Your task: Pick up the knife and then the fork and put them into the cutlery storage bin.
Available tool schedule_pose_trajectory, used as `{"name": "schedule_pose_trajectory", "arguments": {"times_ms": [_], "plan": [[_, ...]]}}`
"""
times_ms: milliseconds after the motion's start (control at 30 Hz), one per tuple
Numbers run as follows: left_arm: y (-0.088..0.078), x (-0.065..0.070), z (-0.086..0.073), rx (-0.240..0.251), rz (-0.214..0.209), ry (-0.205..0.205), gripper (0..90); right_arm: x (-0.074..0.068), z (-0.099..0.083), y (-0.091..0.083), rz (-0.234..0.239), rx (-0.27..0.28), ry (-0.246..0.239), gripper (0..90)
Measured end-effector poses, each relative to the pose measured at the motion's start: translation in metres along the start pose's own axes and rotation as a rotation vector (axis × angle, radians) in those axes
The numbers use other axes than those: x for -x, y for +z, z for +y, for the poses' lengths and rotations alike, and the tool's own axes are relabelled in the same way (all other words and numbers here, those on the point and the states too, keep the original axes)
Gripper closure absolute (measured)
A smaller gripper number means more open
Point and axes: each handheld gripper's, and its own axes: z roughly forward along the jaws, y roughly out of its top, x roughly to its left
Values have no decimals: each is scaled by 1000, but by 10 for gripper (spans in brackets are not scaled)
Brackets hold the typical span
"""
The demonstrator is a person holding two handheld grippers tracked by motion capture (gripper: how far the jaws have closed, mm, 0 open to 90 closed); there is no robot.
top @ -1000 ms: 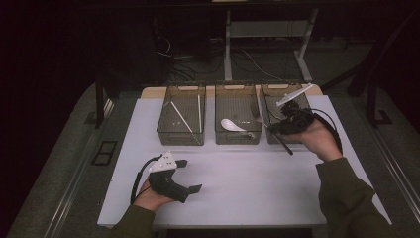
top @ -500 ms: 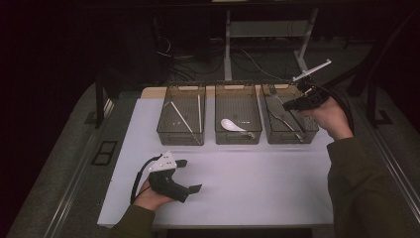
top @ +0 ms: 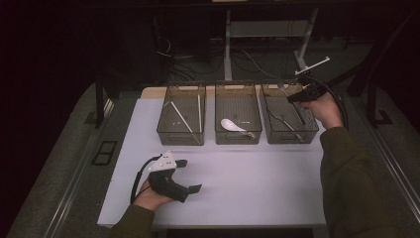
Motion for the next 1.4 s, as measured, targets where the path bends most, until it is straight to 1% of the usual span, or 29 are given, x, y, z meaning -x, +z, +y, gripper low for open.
{"name": "schedule_pose_trajectory", "arguments": {"times_ms": [167, 233, 300, 367, 400, 433, 600, 667, 700, 767, 800, 833, 867, 933, 1000, 1100, 1133, 1200, 1267, 1333, 1400], "plan": [[0, 1, 0, 2, 0, -2, 0, 0, -7, 17, 14, -28, 21, 847], [0, 1, 0, 2, 0, -2, 0, 0, -13, 24, 8, -41, 29, 847], [0, 1, 0, 0, -1, -1, 0, 1, -18, 32, 21, -59, 47, 846], [0, 1, 0, -2, -1, -1, 0, 1, -24, 38, 25, -68, 53, 846], [0, 1, 0, -2, -1, 0, 0, 2, -27, 40, 37, -70, 55, 846], [0, 1, 0, -2, -2, 1, 0, 2, -29, 43, 45, -75, 57, 846], [1, 1, 0, -5, -3, 4, 0, 2, -35, 51, 48, -116, 69, 841], [1, 1, 0, -6, -3, 3, 0, 1, -37, 53, 39, -135, 62, 831], [1, 1, 0, -7, -3, 5, 0, 1, -38, 54, 43, -143, 68, 810], [1, 1, 0, -7, -3, 5, 0, 1, -39, 53, 48, -127, 76, 766], [1, 1, 0, -8, -4, 7, 0, 1, -40, 52, 47, -119, 73, 730], [1, 1, 0, -8, -5, 6, 0, 1, -40, 51, 37, -110, 69, 694], [2, 0, 0, -8, -5, 9, 0, 0, -40, 49, 34, -95, 70, 690], [2, -1, 1, -8, -3, 9, 0, 1, -41, 44, 60, -62, 79, 637], [2, -2, 1, -15, -2, 15, 0, 0, -42, 38, 72, -35, 77, 589], [4, -4, 2, -15, -2, 15, 0, -2, -44, 29, 91, 10, 65, 490], [4, -5, 2, -17, -3, 16, 0, -4, -45, 26, 102, 18, 61, 457], [5, -6, 3, -16, -4, 15, 0, -7, -47, 20, 109, 50, 50, 399], [7, -8, 3, -23, -5, 15, 0, -9, -50, 14, 127, 91, 48, 359], [8, -9, 3, -20, -8, 13, 0, -11, -53, 8, 146, 121, 47, 325], [8, -9, 4, -22, -10, 18, 0, -15, -56, 2, 165, 164, 38, 288]]}}
